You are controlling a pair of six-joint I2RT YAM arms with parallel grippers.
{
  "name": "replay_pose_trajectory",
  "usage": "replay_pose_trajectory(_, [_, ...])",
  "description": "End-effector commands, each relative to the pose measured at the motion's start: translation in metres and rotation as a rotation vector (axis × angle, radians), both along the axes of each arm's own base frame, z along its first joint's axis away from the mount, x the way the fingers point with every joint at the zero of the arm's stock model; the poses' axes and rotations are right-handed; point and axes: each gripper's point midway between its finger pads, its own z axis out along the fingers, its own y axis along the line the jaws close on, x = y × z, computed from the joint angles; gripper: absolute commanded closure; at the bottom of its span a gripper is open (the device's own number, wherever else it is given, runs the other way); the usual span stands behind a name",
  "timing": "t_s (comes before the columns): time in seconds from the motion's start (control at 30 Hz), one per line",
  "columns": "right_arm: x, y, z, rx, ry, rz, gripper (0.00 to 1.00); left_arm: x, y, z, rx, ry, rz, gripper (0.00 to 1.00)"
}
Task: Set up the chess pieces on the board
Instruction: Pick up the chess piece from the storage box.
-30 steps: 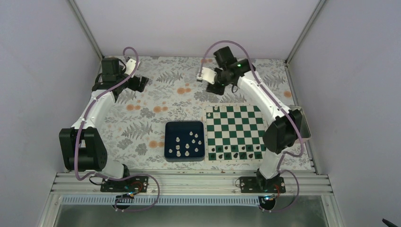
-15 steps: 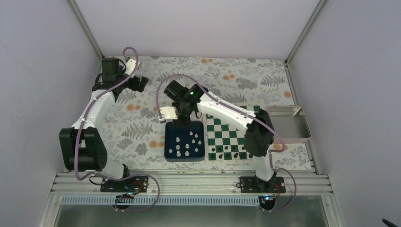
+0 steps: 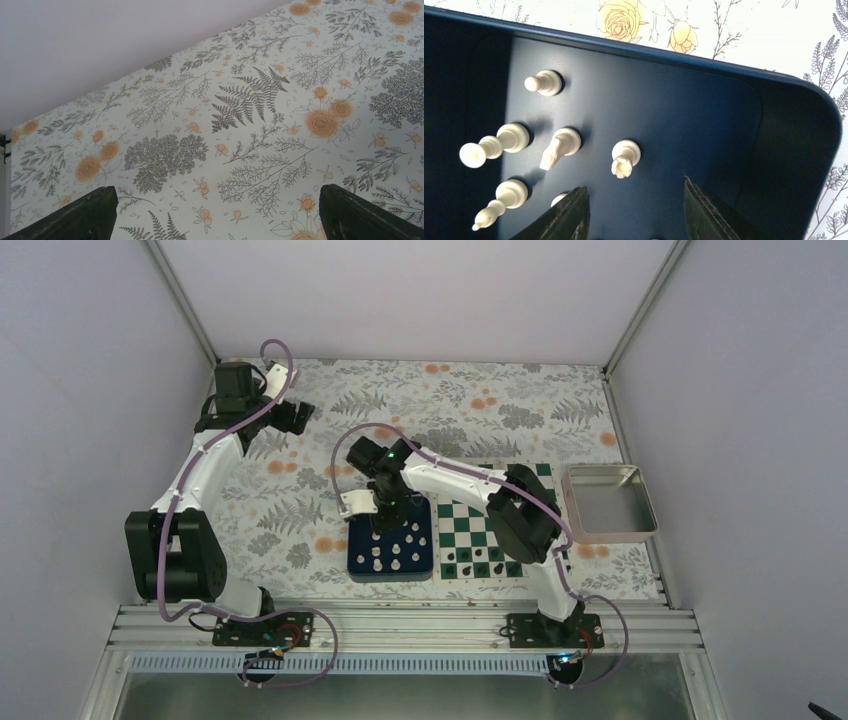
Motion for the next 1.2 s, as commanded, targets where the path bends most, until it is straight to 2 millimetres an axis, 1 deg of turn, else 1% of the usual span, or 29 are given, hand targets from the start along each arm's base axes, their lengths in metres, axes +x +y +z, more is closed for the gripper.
replay_pose_trajectory(0.0, [-0.009, 0.008, -0.008, 0.027, 0.022, 0.022, 0.50, 0.003, 0.000, 0.007, 0.005, -0.025, -0.008, 0.00])
replay_pose_trajectory(0.27, [-0.015, 0.006, -0.019, 0.008, 0.050, 0.026, 0.50, 0.002, 0.000, 0.005, 0.004, -0.022, -0.012, 0.00])
replay_pose_trajectory(0.4, [-0.018, 0.009, -0.021, 0.018, 0.058, 0.030, 0.51, 0.002, 0.000, 0.004, 0.006, -0.020, -0.013, 0.00])
replay_pose_trajectory(0.57, [-0.021, 0.009, -0.029, 0.007, 0.072, 0.034, 0.51, 0.002, 0.000, 0.004, 0.008, -0.020, -0.011, 0.00])
replay_pose_trajectory(0.63, [-0.023, 0.010, -0.033, 0.005, 0.082, 0.038, 0.53, 0.001, 0.001, 0.004, 0.008, -0.021, -0.010, 0.00])
replay_pose_trajectory(0.73, [-0.024, 0.009, -0.039, -0.002, 0.090, 0.036, 0.58, 0.001, 0.000, 0.006, 0.006, -0.026, -0.013, 0.00])
replay_pose_trajectory(0.87, [-0.025, 0.007, -0.047, -0.020, 0.096, 0.034, 0.60, 0.001, 0.001, 0.005, 0.006, -0.024, -0.010, 0.00])
replay_pose_trajectory(0.9, [-0.025, 0.006, -0.048, -0.023, 0.094, 0.034, 0.62, 0.001, 0.001, 0.006, 0.007, -0.026, -0.009, 0.00])
replay_pose_trajectory(1.0, [-0.023, 0.007, -0.046, -0.015, 0.083, 0.031, 0.79, 0.001, 0.001, 0.006, 0.006, -0.027, -0.007, 0.00])
replay_pose_trajectory(1.03, [-0.024, 0.007, -0.044, -0.011, 0.084, 0.031, 0.83, 0.001, 0.001, 0.006, 0.006, -0.026, -0.007, 0.00])
replay_pose_trajectory(1.1, [-0.022, 0.009, -0.037, 0.006, 0.077, 0.028, 0.88, 0.001, 0.001, 0.005, 0.006, -0.022, -0.007, 0.00])
replay_pose_trajectory(1.17, [-0.021, 0.011, -0.025, 0.029, 0.068, 0.026, 0.89, 0.001, 0.001, 0.004, 0.006, -0.022, -0.008, 0.00])
